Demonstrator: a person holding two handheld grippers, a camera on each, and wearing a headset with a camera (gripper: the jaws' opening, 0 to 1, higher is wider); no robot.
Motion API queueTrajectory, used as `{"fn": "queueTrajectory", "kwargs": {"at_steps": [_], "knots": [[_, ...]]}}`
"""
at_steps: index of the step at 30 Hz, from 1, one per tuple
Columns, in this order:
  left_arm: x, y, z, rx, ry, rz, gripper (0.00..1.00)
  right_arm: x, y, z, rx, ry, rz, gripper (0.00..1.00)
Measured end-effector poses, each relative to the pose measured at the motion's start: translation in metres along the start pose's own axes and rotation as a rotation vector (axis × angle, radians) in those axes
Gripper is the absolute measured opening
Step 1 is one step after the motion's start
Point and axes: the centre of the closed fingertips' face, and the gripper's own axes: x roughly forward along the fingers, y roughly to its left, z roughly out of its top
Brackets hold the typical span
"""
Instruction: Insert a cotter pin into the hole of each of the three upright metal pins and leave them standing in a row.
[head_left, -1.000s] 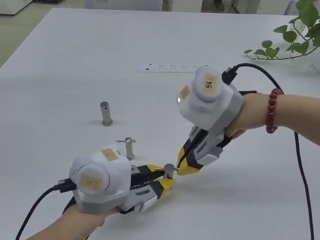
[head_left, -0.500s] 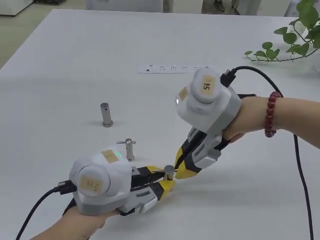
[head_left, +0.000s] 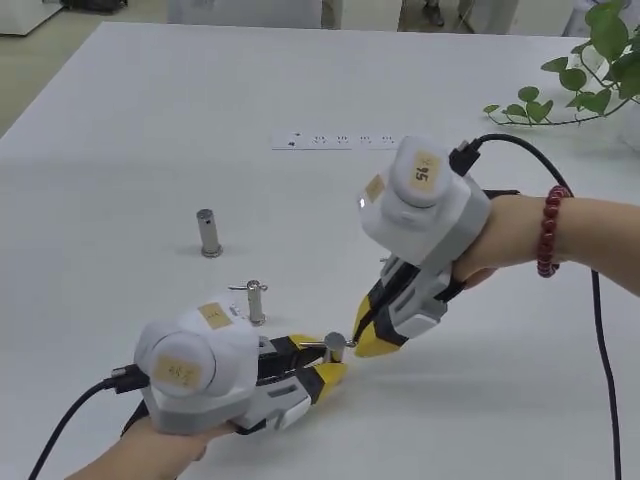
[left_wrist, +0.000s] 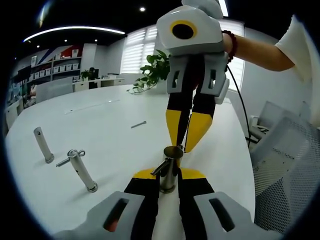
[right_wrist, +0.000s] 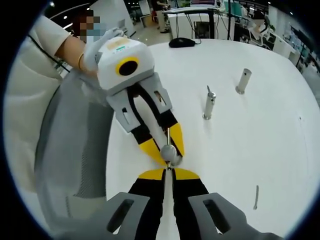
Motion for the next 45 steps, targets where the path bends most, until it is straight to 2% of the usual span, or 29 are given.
{"fn": "queueTrajectory", "kwargs": {"at_steps": [15, 21, 29, 35, 38, 45], "knots": [[0.000, 0.000, -0.001, 0.002, -0.006, -0.004, 0.12, 0.003, -0.001, 0.002, -0.012, 0.002, -0.003, 0.05], [0.000, 0.001, -0.001, 0.002, -0.006, -0.002, 0.12, 0.003, -0.001, 0.003, 0.007, -0.005, -0.006, 0.05], [0.000, 0.000, -0.001, 0.017, 0.003, 0.010, 0.13, 0.004, -0.001, 0.003, 0.018, -0.010, -0.008, 0.14], [-0.002, 0.005, 0.002, 0.002, -0.005, 0.023, 0.19, 0.003, -0.002, 0.005, 0.034, -0.027, -0.016, 0.18], [-0.005, 0.006, 0.004, -0.025, -0.011, 0.018, 0.23, 0.002, -0.002, 0.008, 0.041, -0.051, -0.024, 0.20], [-0.016, 0.006, 0.001, -0.012, 0.007, 0.018, 0.35, 0.001, -0.001, 0.014, 0.049, -0.090, -0.041, 0.24]]}}
